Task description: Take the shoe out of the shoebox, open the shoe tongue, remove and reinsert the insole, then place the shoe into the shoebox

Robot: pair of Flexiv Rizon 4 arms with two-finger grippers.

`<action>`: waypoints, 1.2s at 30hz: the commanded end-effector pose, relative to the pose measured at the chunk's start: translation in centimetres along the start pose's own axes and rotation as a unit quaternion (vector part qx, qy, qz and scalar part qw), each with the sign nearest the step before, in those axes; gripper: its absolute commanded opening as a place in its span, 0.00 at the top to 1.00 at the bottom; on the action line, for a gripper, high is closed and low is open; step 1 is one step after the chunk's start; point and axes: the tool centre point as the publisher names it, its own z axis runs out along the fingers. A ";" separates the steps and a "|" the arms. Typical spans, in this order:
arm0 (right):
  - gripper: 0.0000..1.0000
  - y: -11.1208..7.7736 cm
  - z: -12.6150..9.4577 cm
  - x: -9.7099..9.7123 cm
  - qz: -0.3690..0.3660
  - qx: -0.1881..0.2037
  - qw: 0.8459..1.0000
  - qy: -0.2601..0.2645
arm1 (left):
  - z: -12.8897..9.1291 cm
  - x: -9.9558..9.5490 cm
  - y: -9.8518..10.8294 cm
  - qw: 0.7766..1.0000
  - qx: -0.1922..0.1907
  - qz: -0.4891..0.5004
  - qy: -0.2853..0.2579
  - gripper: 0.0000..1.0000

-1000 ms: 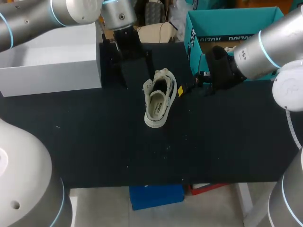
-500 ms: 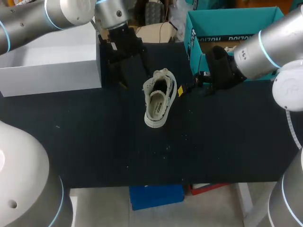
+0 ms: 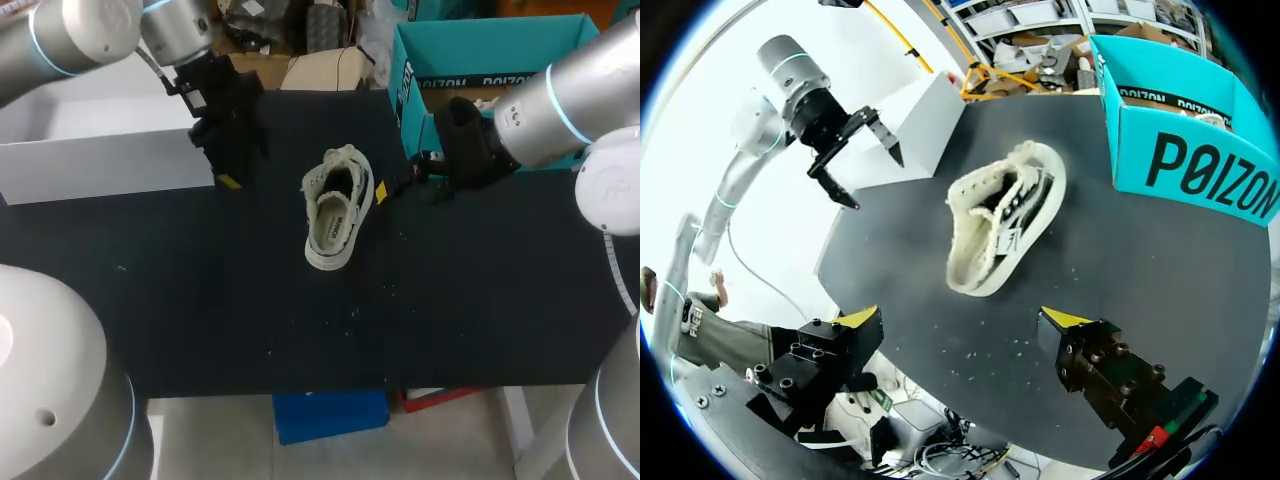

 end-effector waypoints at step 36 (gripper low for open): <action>0.00 0.1 0.1 0.1 0.000 0.001 1.000 -0.002 | -4.0 4.3 7.3 0.978 0.061 -0.133 -0.145 0.00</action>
